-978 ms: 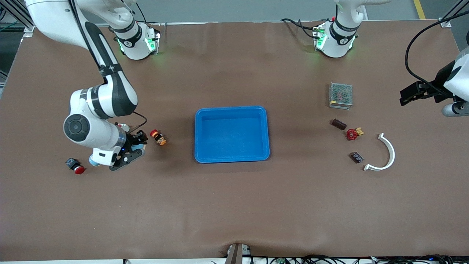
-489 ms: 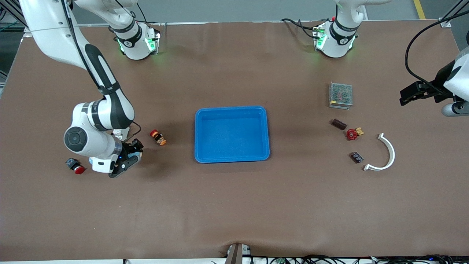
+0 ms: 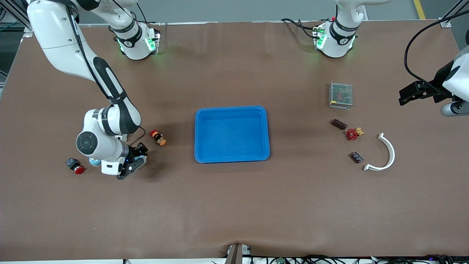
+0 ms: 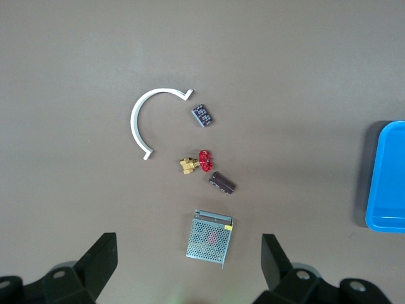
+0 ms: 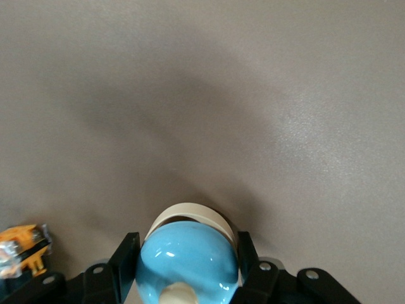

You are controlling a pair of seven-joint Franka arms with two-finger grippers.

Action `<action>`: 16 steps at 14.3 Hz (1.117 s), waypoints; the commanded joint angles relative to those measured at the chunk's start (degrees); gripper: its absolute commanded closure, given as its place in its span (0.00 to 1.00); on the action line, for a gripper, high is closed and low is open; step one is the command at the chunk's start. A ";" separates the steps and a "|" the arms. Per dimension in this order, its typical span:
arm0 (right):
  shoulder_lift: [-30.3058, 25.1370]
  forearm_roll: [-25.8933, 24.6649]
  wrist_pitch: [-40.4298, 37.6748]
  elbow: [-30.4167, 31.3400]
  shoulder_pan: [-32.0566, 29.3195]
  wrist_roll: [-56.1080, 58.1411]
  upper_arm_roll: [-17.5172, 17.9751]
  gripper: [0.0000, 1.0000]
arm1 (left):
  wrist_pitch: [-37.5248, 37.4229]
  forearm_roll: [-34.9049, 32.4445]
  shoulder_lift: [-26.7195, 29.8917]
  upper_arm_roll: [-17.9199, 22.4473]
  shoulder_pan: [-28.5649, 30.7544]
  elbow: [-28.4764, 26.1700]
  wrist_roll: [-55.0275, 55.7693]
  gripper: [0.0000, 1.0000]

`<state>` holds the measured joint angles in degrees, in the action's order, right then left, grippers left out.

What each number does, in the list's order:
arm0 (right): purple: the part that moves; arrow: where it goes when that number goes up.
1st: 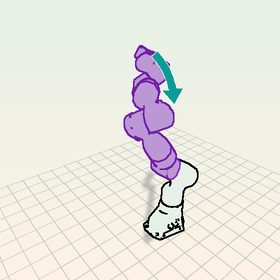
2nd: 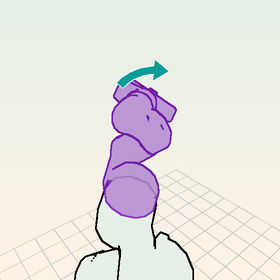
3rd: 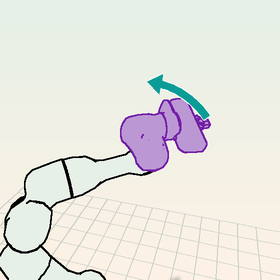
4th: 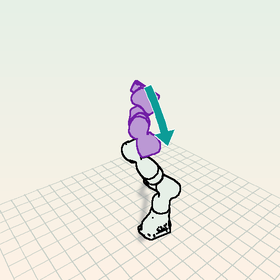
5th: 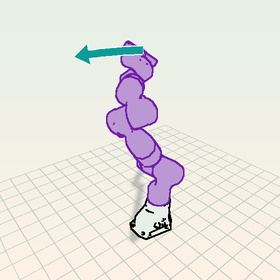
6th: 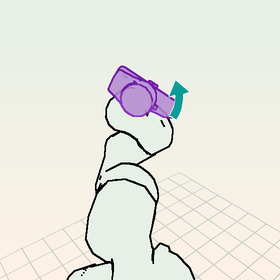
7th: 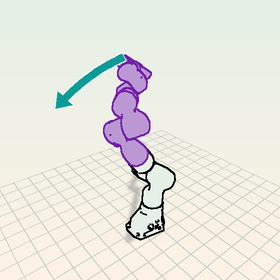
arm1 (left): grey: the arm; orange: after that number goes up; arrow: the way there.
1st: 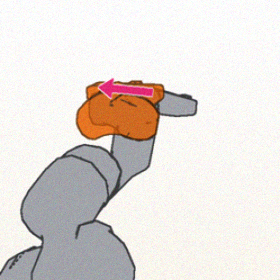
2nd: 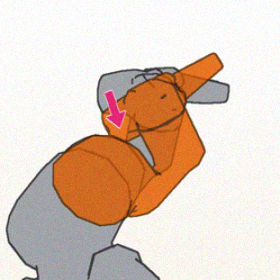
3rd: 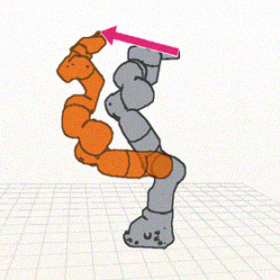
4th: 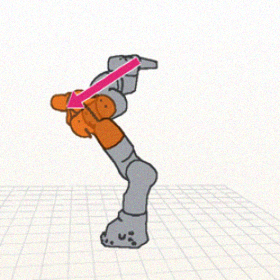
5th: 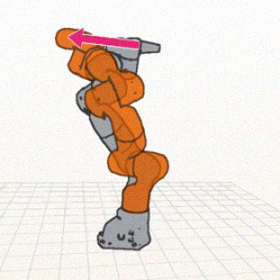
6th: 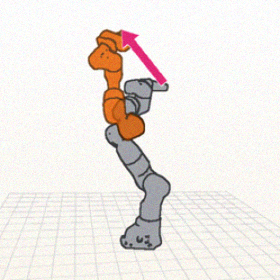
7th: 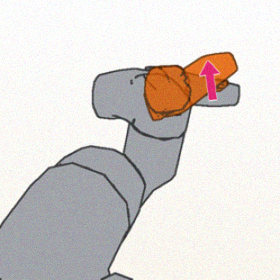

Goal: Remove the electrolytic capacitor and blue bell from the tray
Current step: 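Lower the bell beside the first bell and open the right gripper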

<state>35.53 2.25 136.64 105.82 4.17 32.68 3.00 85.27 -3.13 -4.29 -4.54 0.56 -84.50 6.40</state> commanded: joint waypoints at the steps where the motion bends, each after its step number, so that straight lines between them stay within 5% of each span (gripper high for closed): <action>1: 0.33 -0.67 1.35 0.35 -1.27 0.98 0.87 0.55 | -1.07 0.84 0.51 -0.03 0.14 0.47 -1.30 0.00; 4: 0.33 -0.67 1.17 0.17 -1.53 0.81 0.87 0.40 | -1.25 0.75 0.51 -0.03 0.23 0.56 -1.30 0.00; 5: 0.33 -0.58 0.65 0.00 -1.53 0.63 0.87 0.00 | -1.25 0.67 0.51 -0.03 0.23 0.56 -1.30 0.00; 8: -0.72 -0.31 -1.19 -1.31 -1.44 -0.07 0.96 0.00 | -1.25 0.49 0.51 -0.03 0.14 0.56 -1.30 0.00; 16: -7.66 -0.84 -27.71 -14.74 -1.18 -9.12 0.87 0.00 | -1.07 0.40 0.69 -0.65 0.31 0.39 -1.30 0.00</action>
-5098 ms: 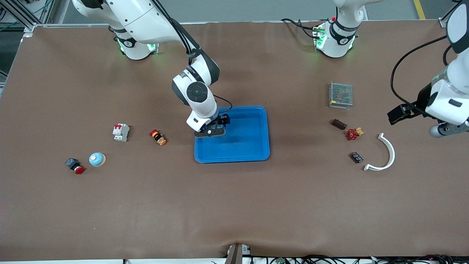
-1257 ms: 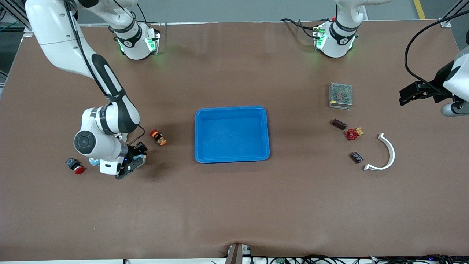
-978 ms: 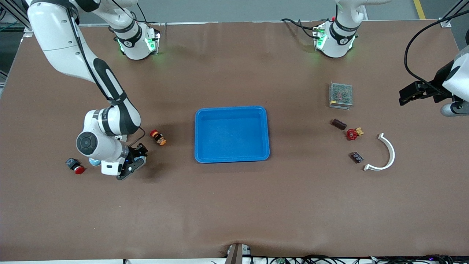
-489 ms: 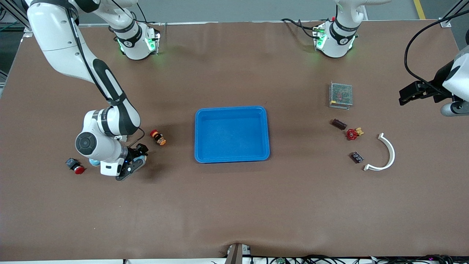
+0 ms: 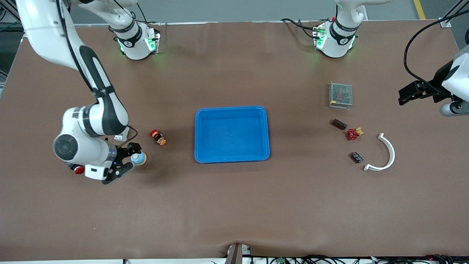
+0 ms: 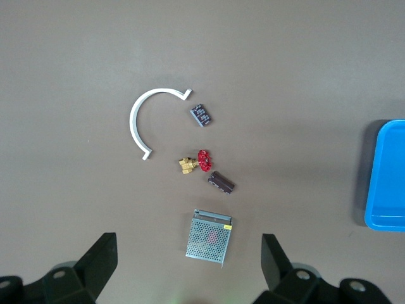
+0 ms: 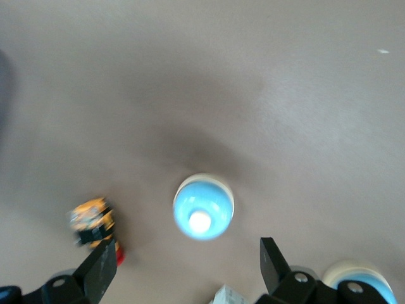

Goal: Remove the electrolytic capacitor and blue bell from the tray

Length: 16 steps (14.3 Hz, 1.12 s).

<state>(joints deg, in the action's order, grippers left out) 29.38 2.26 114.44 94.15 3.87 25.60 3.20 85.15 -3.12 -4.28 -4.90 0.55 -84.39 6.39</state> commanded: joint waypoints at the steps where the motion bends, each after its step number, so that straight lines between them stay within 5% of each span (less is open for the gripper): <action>1: -2.13 -0.85 -8.67 -5.19 -1.14 -2.57 0.58 0.00 | -0.96 0.40 0.67 -0.29 0.33 0.28 -1.29 0.00; 10: -16.18 -1.12 -23.55 -8.55 -5.62 -11.63 -0.21 0.00 | -0.16 -0.04 1.29 -1.08 0.33 -0.42 -1.56 0.00; 16: -23.75 -1.03 -26.89 -7.94 -10.98 -11.37 -0.21 0.00 | -0.16 0.05 1.29 -0.81 0.68 -0.60 -7.18 0.00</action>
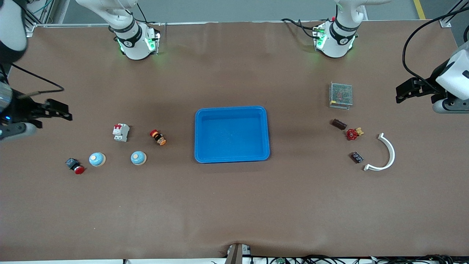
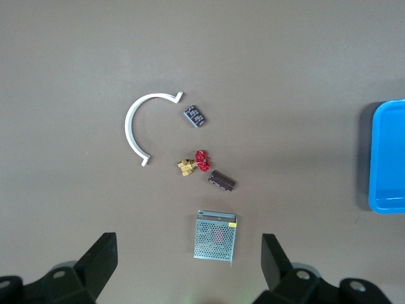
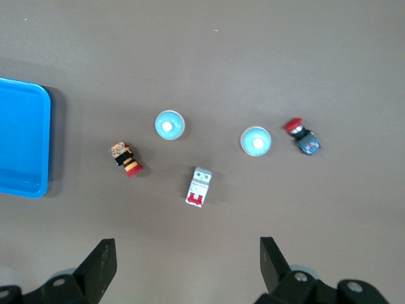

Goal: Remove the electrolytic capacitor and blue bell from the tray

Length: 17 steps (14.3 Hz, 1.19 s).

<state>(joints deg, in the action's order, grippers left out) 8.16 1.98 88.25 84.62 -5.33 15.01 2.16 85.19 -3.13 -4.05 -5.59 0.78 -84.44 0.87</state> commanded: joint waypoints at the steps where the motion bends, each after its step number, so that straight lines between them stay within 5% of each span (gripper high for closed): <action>1: -3.32 -0.75 -1.49 1.69 -2.31 -0.77 0.83 0.00 | -0.11 0.05 0.98 -0.12 0.36 -0.47 -1.58 0.00; 10: -10.70 -0.58 2.01 12.57 -3.37 -0.94 0.92 0.00 | -0.11 1.89 2.03 -0.21 1.15 -0.29 0.96 0.00; 17: -11.50 -0.49 2.54 13.38 -3.28 -1.91 0.92 0.00 | -0.20 3.57 4.67 0.06 1.41 -1.35 3.35 0.00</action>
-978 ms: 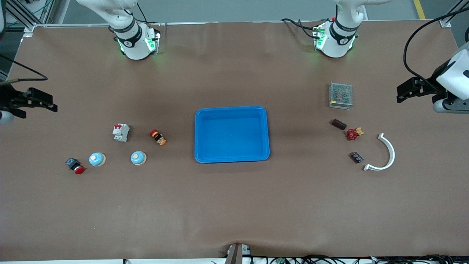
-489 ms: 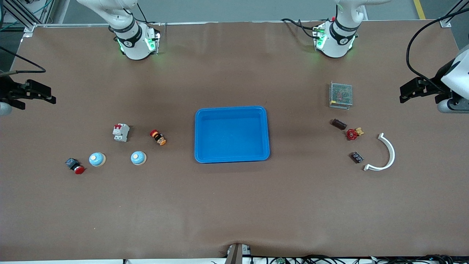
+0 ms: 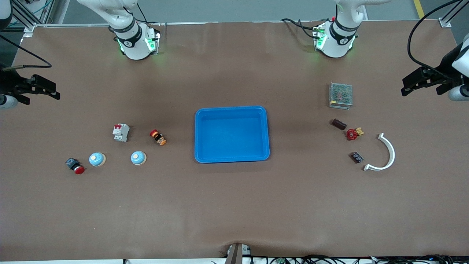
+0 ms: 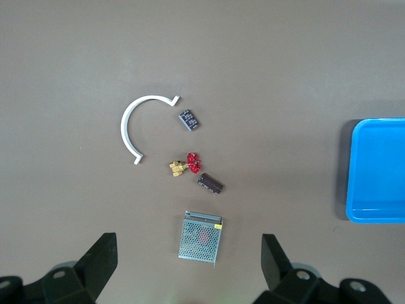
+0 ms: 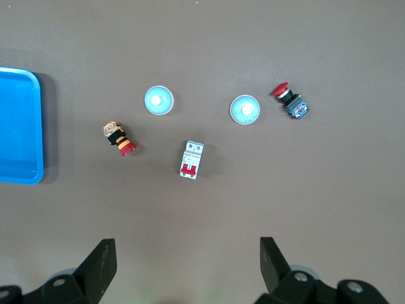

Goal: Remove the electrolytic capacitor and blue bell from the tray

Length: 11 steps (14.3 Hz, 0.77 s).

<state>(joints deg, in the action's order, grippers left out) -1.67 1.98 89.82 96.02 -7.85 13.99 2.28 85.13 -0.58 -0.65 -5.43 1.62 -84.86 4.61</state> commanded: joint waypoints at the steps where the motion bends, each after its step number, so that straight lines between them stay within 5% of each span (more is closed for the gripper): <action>1: -1.59 -0.49 0.97 1.98 -0.68 -0.90 0.88 0.00 | -0.14 0.85 1.26 -0.10 0.49 -0.84 -0.48 0.00; 11: -1.58 -0.49 1.06 1.98 -0.50 -0.81 0.97 0.00 | -0.14 -0.03 -0.23 -0.37 0.05 0.31 -0.48 0.00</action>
<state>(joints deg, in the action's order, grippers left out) -1.67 1.98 90.15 96.48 -7.85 13.96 2.61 85.17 -0.58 -1.01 -5.49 1.59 -84.85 4.55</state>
